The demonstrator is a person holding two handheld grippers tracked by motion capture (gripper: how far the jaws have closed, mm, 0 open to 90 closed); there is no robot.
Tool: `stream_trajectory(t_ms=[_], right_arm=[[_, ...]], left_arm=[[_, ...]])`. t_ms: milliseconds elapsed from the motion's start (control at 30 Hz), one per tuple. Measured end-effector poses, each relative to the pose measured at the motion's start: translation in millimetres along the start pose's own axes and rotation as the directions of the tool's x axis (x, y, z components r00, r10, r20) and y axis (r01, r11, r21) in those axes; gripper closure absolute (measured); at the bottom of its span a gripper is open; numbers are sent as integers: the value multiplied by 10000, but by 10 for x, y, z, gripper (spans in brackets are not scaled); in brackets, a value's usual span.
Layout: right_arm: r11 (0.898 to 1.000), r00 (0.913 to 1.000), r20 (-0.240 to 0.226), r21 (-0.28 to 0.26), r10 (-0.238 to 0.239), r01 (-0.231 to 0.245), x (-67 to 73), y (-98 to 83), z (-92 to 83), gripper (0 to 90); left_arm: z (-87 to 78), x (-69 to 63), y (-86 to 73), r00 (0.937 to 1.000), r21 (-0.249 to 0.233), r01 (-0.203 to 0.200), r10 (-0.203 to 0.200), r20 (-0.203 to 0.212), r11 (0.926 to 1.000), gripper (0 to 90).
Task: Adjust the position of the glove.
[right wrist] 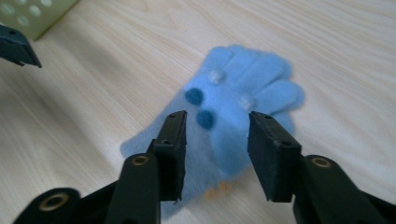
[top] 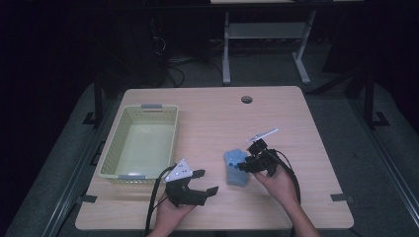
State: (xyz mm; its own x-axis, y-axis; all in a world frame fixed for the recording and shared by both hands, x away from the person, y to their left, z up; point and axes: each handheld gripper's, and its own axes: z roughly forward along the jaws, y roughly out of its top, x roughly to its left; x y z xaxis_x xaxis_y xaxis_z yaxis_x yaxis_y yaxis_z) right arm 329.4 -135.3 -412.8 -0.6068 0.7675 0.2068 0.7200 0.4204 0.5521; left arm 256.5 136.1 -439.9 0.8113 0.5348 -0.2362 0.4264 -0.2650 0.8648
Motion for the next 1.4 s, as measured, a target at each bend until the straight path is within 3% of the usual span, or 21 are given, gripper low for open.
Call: stream_trajectory(t_ms=[167,267,400,567,633,733,833,867,967,1033,1067,1100,1200,1233,1267,1333,1400], right_arm=[[9982,9987,-1,-340,504,-504,-78,-111,-62,470],[9946,9962,-220,-583,842,-854,-120,-182,-92,425],[9870,9889,-660,-825,1329,-1381,-165,-283,-113,394],[9744,9770,-1078,-1100,1842,-1959,-232,-386,-86,358],[9679,9700,-1253,-1162,2085,-2231,-253,-409,-73,350],[9559,9562,-1610,-1254,2445,-2655,-280,-449,-40,344],[9382,9392,-1925,-1457,2844,-3139,-307,-511,-24,358],[9285,9284,-2118,-1500,3055,-3397,-316,-543,-16,363],[9204,9187,-2195,-1441,3284,-3634,-315,-592,2,370],[9138,9070,-2407,-1336,3456,-3836,-312,-626,26,374],[9136,9057,-2392,-1264,3501,-3866,-308,-640,48,375],[9080,8976,-2491,-1207,3636,-4013,-303,-654,69,375],[9030,8899,-2697,-1247,3678,-4111,-302,-670,96,375],[8998,8847,-2722,-1161,3785,-4206,-299,-680,117,375],[8998,8847,-2722,-1161,3785,-4206,-299,-680,117,375],[8932,8748,-2861,-1111,3911,-4357,-306,-692,138,375],[8944,8761,-2820,-1081,3910,-4339,-308,-701,158,388]], left_arm=[[30,-17,52,9996,-159,239,-237,128,9996,211],[83,9,65,9981,125,546,-549,287,9984,216],[161,73,54,9969,654,786,-790,37,9948,234],[233,143,88,9897,725,1418,-1402,-275,9872,244],[274,190,99,9821,733,1882,-1879,-113,9794,249],[375,253,119,9614,1060,2712,-2745,172,9567,237],[446,300,130,9459,1123,3209,-3242,113,9404,236],[467,311,133,9402,1100,3373,-3404,99,9349,235],[533,333,139,9233,1169,3790,-3836,185,9180,243],[597,327,148,9105,1177,4078,-4129,215,9055,262],[641,328,159,9061,1335,4176,-4228,121,8988,271],[641,328,159,9061,1335,4176,-4228,121,8988,272],[697,316,188,9053,1389,4207,-4248,-3,8965,278],[727,320,199,8960,1416,4393,-4441,30,8871,292],[727,320,199,8960,1416,4393,-4441,30,8871,298],[760,334,203,8821,1581,4643,-4711,60,8714,303],[799,345,198,8770,1813,4723,-4806,19,8626,297]])
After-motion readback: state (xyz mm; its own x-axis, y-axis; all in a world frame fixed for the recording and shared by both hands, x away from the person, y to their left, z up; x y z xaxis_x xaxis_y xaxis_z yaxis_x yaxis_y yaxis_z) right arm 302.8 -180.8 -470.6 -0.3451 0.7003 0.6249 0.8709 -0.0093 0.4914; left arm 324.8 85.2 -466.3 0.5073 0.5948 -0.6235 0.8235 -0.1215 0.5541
